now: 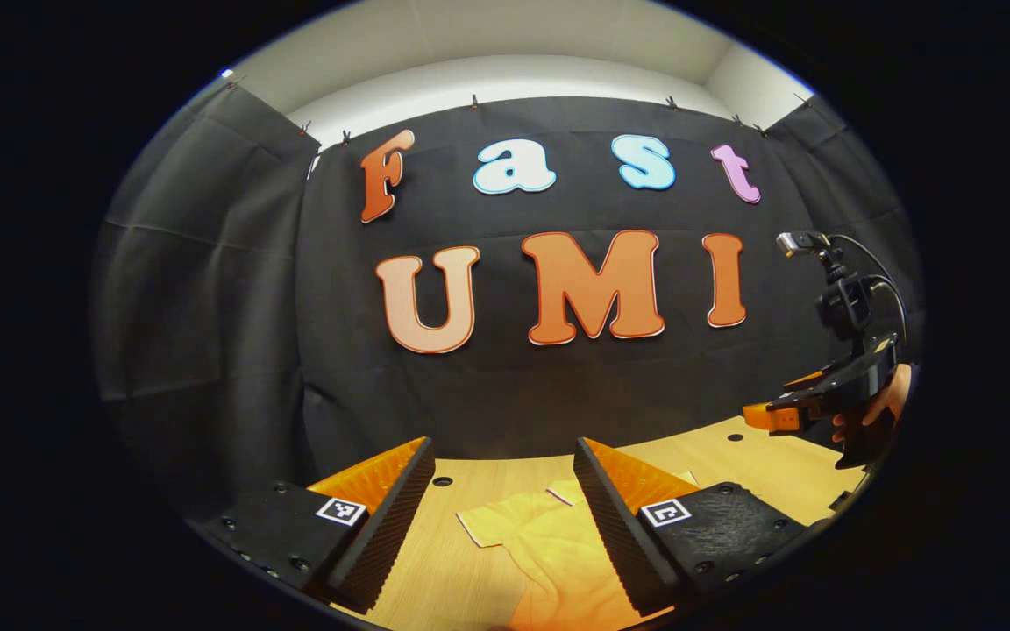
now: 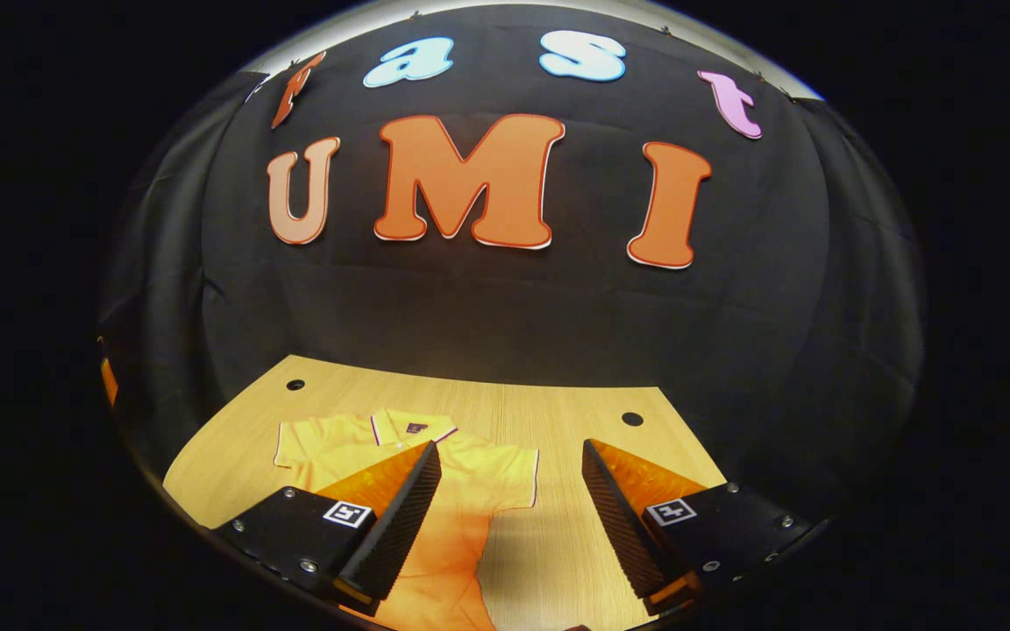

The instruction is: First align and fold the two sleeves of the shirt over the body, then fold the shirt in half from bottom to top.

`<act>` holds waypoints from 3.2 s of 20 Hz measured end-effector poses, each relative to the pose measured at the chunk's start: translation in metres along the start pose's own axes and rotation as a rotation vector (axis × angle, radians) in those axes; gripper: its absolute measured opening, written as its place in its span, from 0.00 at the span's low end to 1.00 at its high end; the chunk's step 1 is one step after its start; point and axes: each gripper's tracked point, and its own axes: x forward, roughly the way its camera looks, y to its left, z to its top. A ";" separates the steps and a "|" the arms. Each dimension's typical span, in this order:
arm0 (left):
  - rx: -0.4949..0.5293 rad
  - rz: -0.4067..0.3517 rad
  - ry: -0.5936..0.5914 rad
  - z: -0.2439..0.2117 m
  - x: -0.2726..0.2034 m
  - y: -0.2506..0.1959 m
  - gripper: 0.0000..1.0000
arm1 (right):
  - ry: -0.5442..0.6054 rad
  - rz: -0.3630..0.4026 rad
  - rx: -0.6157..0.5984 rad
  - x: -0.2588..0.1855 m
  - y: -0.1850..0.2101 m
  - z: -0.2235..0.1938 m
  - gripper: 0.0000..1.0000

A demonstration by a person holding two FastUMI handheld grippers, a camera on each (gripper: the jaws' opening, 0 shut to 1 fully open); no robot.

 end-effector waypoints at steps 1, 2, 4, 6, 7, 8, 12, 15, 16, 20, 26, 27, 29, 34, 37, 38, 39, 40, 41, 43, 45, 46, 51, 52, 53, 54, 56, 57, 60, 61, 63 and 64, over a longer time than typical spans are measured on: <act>0.000 0.016 0.005 -0.002 -0.001 0.002 0.98 | 0.030 0.015 -0.002 0.009 0.000 -0.005 0.98; -0.004 0.032 0.011 -0.003 0.000 0.005 0.98 | 0.066 0.031 -0.003 0.018 0.002 -0.011 0.98; -0.010 0.059 0.031 -0.009 -0.001 0.009 0.98 | 0.140 0.058 -0.010 0.037 0.005 -0.026 0.98; -0.010 0.085 0.051 -0.015 0.000 0.010 0.98 | 0.222 0.074 -0.004 0.055 0.003 -0.041 0.98; -0.008 0.097 0.059 -0.017 0.001 0.012 0.98 | 0.251 0.083 0.002 0.062 0.002 -0.048 0.98; -0.005 0.106 0.066 -0.018 0.001 0.011 0.98 | 0.278 0.088 0.007 0.072 0.001 -0.053 0.99; 0.013 0.142 0.095 -0.024 0.000 0.010 0.98 | 0.379 0.101 0.017 0.107 -0.004 -0.072 0.98; 0.018 0.169 0.123 -0.031 -0.003 0.010 0.98 | 0.491 0.129 0.037 0.127 -0.009 -0.091 0.98; 0.017 0.177 0.131 -0.033 -0.002 0.010 0.98 | 0.527 0.145 0.044 0.135 -0.009 -0.096 0.98; 0.015 0.214 0.181 -0.045 -0.004 0.008 0.98 | 0.674 0.159 0.076 0.171 -0.011 -0.127 0.94; -0.007 0.256 0.248 -0.058 -0.007 0.001 0.98 | 0.843 0.157 0.054 0.213 -0.017 -0.168 0.83; -0.009 0.267 0.255 -0.060 -0.007 0.000 0.98 | 0.872 0.161 0.063 0.217 -0.014 -0.175 0.82; -0.015 0.283 0.277 -0.066 -0.006 0.000 0.98 | 0.921 0.172 0.089 0.224 -0.010 -0.187 0.81; -0.010 0.286 0.317 -0.075 0.004 -0.012 0.98 | 0.972 0.165 0.140 0.247 -0.008 -0.203 0.81; 0.015 0.288 0.325 -0.076 0.011 -0.016 0.98 | 0.987 0.137 0.133 0.257 -0.010 -0.214 0.79; 0.015 0.287 0.331 -0.077 0.014 -0.019 0.98 | 0.987 0.122 0.109 0.260 -0.013 -0.218 0.68; 0.014 0.285 0.337 -0.078 0.015 -0.021 0.98 | 0.981 0.109 0.086 0.261 -0.015 -0.216 0.60; 0.012 0.282 0.339 -0.078 0.018 -0.022 0.98 | 0.980 0.113 0.058 0.263 -0.014 -0.218 0.60; 0.011 0.279 0.343 -0.082 0.021 -0.024 0.98 | 0.980 0.105 0.014 0.262 -0.017 -0.217 0.57; 0.005 0.277 0.355 -0.086 0.025 -0.025 0.98 | 0.961 0.122 -0.021 0.263 -0.012 -0.215 0.42; -0.001 0.278 0.347 -0.085 0.029 -0.025 0.98 | 0.951 0.122 -0.001 0.264 -0.013 -0.214 0.34; -0.004 0.278 0.340 -0.083 0.032 -0.025 0.98 | 0.948 0.120 0.021 0.264 -0.014 -0.213 0.19; -0.027 0.297 0.339 -0.087 0.028 -0.017 0.98 | 0.894 0.181 0.116 0.264 -0.008 -0.189 0.06; -0.037 0.301 0.347 -0.091 0.028 -0.016 0.98 | 0.864 0.197 0.118 0.265 -0.003 -0.178 0.06; -0.048 0.302 0.357 -0.094 0.027 -0.015 0.98 | 0.845 0.203 0.112 0.264 0.000 -0.169 0.11; -0.056 0.304 0.360 -0.096 0.027 -0.014 0.98 | 0.831 0.213 0.099 0.263 0.006 -0.163 0.05; -0.059 0.311 0.360 -0.097 0.025 -0.012 0.98 | 0.809 0.242 0.070 0.258 0.021 -0.152 0.05; -0.058 0.315 0.357 -0.096 0.026 -0.010 0.98 | 0.810 0.254 0.051 0.255 0.028 -0.149 0.05; -0.052 0.323 0.349 -0.094 0.022 -0.007 0.98 | 0.805 0.295 0.025 0.249 0.051 -0.140 0.05; -0.052 0.327 0.347 -0.093 0.021 -0.005 0.98 | 0.804 0.304 0.024 0.247 0.058 -0.137 0.05; -0.056 0.336 0.344 -0.093 0.017 -0.002 0.98 | 0.796 0.329 0.025 0.244 0.073 -0.131 0.05; -0.059 0.341 0.345 -0.093 0.017 -0.001 0.98 | 0.791 0.344 0.027 0.242 0.081 -0.129 0.05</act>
